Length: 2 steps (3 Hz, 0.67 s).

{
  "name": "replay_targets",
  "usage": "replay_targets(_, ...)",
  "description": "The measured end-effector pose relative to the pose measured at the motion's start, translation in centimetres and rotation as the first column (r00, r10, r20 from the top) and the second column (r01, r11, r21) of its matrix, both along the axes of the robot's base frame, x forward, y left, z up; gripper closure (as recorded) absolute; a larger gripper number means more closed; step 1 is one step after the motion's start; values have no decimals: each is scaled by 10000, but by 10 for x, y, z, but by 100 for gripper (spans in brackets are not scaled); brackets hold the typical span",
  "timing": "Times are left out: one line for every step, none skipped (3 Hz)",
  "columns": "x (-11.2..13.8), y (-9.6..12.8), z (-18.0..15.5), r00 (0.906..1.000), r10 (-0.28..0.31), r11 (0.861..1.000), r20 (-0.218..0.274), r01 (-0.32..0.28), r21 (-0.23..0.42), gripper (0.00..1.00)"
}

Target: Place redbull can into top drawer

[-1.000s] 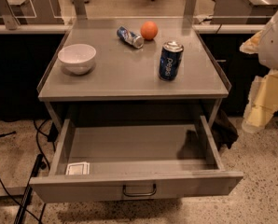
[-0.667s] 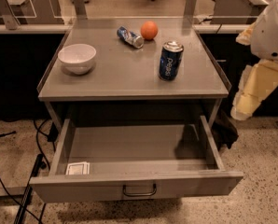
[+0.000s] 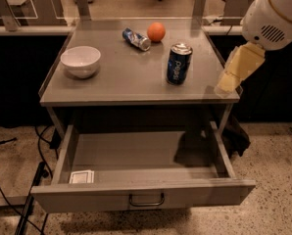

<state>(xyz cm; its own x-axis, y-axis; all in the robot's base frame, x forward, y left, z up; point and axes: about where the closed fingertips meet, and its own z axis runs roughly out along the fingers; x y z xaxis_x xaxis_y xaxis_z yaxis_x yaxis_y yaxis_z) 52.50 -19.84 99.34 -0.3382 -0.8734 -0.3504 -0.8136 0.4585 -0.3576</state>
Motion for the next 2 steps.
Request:
replay_targets(44, 19, 10, 9955, -561, 9958, 764, 502, 768, 0)
replay_targets(44, 19, 10, 9955, -563, 9958, 764, 504, 767, 0)
